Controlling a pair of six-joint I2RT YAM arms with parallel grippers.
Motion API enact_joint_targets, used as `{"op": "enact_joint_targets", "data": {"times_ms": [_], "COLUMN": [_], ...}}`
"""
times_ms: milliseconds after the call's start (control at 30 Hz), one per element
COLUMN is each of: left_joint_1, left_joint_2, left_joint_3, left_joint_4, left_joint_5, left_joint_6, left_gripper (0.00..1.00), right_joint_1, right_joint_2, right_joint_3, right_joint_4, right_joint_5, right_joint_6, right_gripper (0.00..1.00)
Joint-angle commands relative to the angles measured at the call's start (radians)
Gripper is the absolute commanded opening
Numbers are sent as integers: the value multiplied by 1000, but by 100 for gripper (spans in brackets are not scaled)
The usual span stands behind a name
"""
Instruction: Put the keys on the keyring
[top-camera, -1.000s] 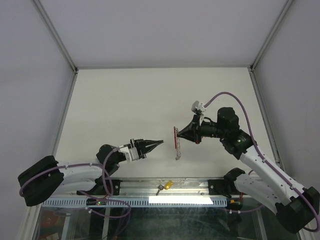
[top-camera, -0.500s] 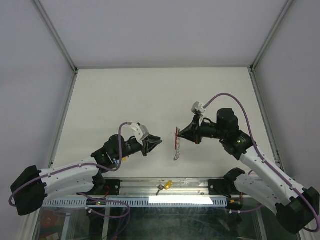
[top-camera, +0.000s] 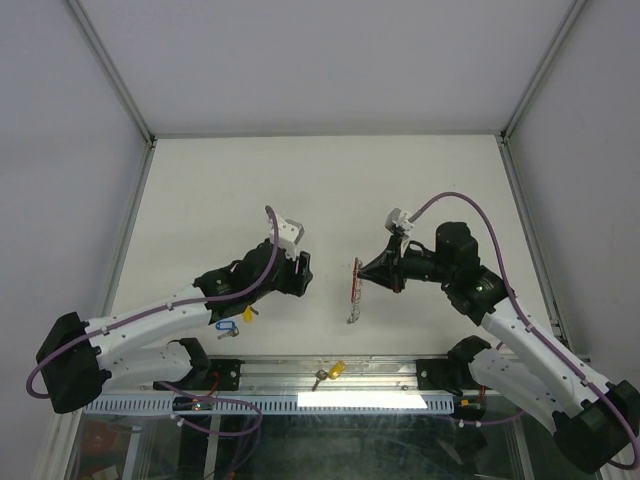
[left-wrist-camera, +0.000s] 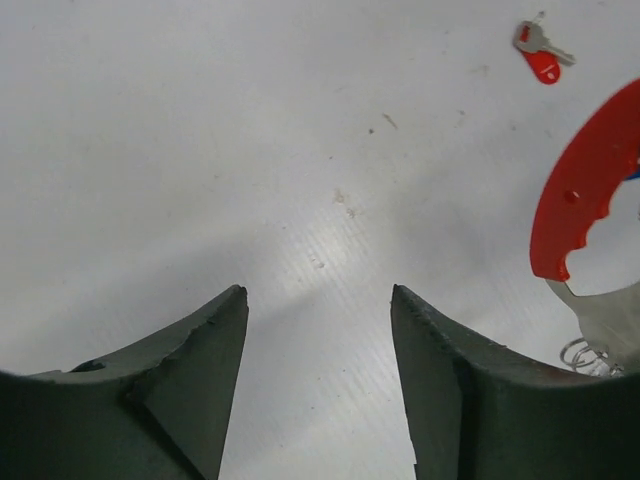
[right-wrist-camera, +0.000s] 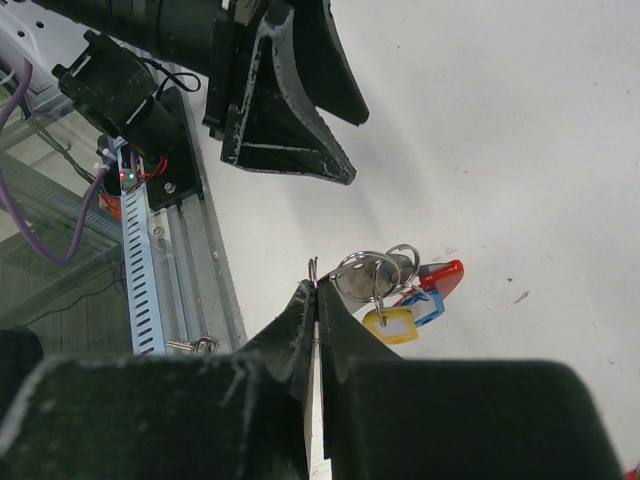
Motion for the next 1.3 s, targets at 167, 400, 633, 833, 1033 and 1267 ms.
{"op": "enact_joint_targets", "data": {"times_ms": [167, 400, 633, 833, 1033, 1267], "left_joint_1": [95, 216, 230, 230, 231, 231], "left_joint_2": [5, -30, 50, 103, 133, 183], "left_joint_3": [81, 42, 33, -1, -32, -24], "left_joint_4": [-277, -524, -620, -550, -510, -493], "left_joint_5": [-107, -233, -308, -240, -197, -201], "left_joint_6": [-185, -442, -552, -520, -511, -486], "left_gripper": [68, 63, 56, 45, 45, 35], "right_joint_1": [-6, -5, -7, -7, -8, -8], "right_joint_2": [-21, -25, -7, 2, 7, 9], "right_joint_3": [1, -6, -4, -6, -14, -14], "right_joint_4": [57, 53, 59, 60, 73, 76], "right_joint_5": [4, 1, -19, -31, -38, -45], "right_joint_6": [-3, -2, 1, -4, 4, 10], "right_gripper": [0, 0, 0, 0, 0, 0]}}
